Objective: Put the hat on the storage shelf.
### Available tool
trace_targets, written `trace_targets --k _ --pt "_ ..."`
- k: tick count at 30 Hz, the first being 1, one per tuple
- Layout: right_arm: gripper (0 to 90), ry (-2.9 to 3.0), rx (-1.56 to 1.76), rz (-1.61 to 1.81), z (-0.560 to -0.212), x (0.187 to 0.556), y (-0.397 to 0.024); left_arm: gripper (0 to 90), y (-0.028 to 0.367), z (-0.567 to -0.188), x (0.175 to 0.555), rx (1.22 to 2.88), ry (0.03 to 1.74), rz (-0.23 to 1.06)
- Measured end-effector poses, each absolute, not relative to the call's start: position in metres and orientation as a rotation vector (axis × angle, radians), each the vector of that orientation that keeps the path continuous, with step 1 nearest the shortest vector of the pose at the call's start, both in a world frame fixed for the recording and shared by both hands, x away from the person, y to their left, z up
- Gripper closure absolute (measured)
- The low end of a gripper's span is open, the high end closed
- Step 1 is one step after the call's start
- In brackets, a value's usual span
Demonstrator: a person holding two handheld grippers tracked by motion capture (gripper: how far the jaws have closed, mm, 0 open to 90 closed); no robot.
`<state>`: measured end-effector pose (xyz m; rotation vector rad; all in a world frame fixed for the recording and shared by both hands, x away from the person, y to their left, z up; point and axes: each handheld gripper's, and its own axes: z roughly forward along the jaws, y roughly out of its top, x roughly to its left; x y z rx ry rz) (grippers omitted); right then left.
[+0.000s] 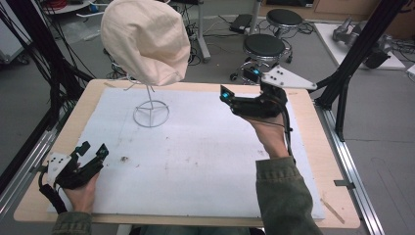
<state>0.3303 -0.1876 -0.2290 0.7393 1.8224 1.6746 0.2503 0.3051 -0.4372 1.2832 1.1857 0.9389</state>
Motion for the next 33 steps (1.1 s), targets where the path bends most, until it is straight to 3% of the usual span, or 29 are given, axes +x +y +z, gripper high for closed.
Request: trace_targets --k 12,33 --pt "12.5 1.748 0.879 1.627 -0.265 0.295 -0.252 35.0 0.300 -0.436 0.252 1.311 1.168 0.970" --pt "12.4 1.715 0.982 1.619 -0.304 0.278 -0.278 35.0 0.301 -0.436 0.252 1.294 1.178 0.940"
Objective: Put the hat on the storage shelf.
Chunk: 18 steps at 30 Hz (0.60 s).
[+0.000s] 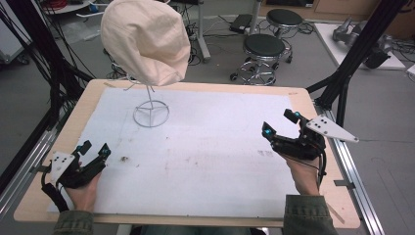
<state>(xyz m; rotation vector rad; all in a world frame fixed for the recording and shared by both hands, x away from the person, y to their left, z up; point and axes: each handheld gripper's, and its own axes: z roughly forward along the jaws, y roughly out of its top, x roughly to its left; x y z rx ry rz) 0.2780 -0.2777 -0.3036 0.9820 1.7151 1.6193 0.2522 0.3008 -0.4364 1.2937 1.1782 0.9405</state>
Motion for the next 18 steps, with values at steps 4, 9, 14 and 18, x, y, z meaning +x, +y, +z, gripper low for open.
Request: trace_targets --k 4,9,14,18 --pt "11.2 1.720 1.024 1.562 -0.311 0.272 -0.282 35.0 0.301 -0.437 0.252 1.289 1.181 0.937" --pt "11.3 1.712 1.060 1.551 -0.321 0.263 -0.286 35.0 0.301 -0.437 0.251 1.288 1.182 0.937" --pt "11.3 1.714 1.136 1.608 -0.336 0.260 -0.294 35.0 0.300 -0.437 0.251 1.287 1.180 0.932" --pt "11.3 1.725 1.153 1.556 -0.344 0.258 -0.297 35.0 0.300 -0.437 0.251 1.287 1.177 0.929"
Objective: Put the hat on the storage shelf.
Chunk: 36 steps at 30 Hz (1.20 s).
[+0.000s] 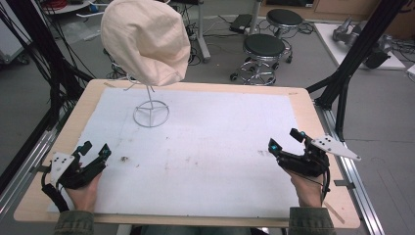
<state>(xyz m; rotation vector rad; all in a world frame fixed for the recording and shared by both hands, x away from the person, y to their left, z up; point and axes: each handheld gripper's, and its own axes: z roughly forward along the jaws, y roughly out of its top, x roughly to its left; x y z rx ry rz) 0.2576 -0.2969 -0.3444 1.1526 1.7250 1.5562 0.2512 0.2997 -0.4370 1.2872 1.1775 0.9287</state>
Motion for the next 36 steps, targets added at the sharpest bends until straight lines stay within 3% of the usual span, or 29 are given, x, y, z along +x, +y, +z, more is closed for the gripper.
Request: trace_targets --k 36 --pt "10.8 1.488 1.325 1.311 -0.415 0.249 -0.308 35.0 0.300 -0.438 0.254 1.287 1.183 0.923"
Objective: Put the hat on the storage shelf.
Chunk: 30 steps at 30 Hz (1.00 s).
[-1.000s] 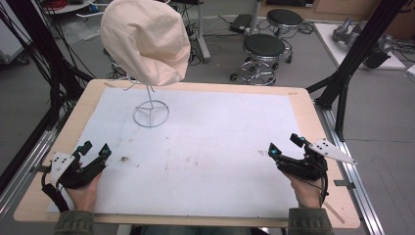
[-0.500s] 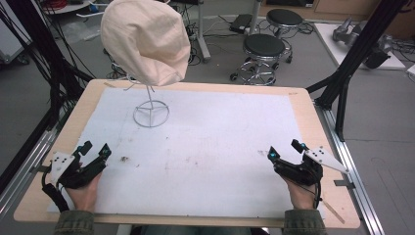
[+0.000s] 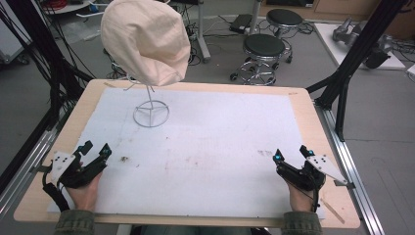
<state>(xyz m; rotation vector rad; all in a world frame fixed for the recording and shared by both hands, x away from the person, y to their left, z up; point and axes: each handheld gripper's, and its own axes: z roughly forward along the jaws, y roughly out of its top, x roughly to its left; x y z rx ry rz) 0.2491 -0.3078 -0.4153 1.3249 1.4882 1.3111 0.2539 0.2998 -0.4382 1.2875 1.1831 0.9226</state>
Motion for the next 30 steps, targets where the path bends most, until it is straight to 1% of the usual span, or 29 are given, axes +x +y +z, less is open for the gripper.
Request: trace_targets --k 5,30 --pt "10.9 1.472 1.335 1.294 -0.4219 0.2486 -0.3068 35.0 0.2986 -0.4388 0.2561 1.287 1.180 0.915" --pt "10.8 1.423 1.348 1.307 -0.4220 0.2503 -0.3099 35.0 0.3032 -0.4400 0.2529 1.276 1.206 0.913"
